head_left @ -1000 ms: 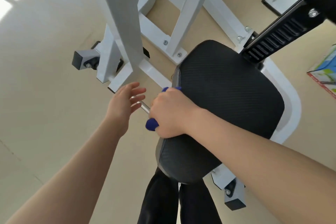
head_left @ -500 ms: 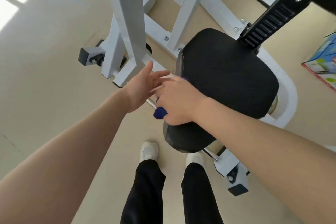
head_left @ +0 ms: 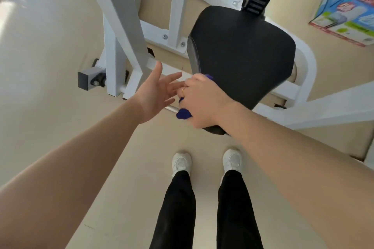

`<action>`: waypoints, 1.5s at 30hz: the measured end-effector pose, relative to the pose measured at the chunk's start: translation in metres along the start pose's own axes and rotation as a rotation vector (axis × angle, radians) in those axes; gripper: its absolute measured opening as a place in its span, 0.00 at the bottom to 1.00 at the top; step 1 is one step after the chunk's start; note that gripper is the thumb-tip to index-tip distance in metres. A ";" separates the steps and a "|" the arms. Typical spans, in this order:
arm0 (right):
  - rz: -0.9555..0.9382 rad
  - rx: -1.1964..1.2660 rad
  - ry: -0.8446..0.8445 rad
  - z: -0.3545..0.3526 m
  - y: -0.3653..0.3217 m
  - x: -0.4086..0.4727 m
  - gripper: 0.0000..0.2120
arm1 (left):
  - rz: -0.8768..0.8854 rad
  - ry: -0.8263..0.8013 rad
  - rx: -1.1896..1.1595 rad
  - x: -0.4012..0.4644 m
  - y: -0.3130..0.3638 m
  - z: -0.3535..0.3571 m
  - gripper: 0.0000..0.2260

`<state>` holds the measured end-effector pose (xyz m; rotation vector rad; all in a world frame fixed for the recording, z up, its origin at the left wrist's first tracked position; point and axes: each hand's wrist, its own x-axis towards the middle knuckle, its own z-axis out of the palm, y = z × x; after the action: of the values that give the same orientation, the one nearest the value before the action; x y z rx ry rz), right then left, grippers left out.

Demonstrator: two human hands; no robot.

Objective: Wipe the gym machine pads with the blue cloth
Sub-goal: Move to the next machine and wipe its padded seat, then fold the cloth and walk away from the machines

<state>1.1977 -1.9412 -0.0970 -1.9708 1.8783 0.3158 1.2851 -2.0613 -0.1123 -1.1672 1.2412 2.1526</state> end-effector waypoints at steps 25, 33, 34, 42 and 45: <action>1.600 1.986 0.781 0.066 0.010 -0.094 0.04 | 0.099 0.285 0.123 -0.002 -0.052 0.096 0.26; 1.581 1.644 0.760 0.075 0.055 -0.094 0.07 | 0.128 0.273 0.133 -0.006 -0.053 0.083 0.20; 1.531 1.594 0.732 0.071 0.044 -0.093 0.07 | 0.136 0.300 0.113 -0.008 -0.049 0.084 0.16; 1.068 1.694 0.141 0.006 -0.006 -0.136 0.16 | 0.037 0.319 0.287 -0.072 0.011 0.122 0.25; 0.985 1.706 0.203 -0.034 -0.007 -0.153 0.11 | 0.082 0.261 0.325 -0.107 0.040 0.132 0.26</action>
<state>1.1896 -1.8183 -0.0002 0.0639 1.8276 -0.9607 1.2587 -1.9639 0.0299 -1.2991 1.7031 1.8003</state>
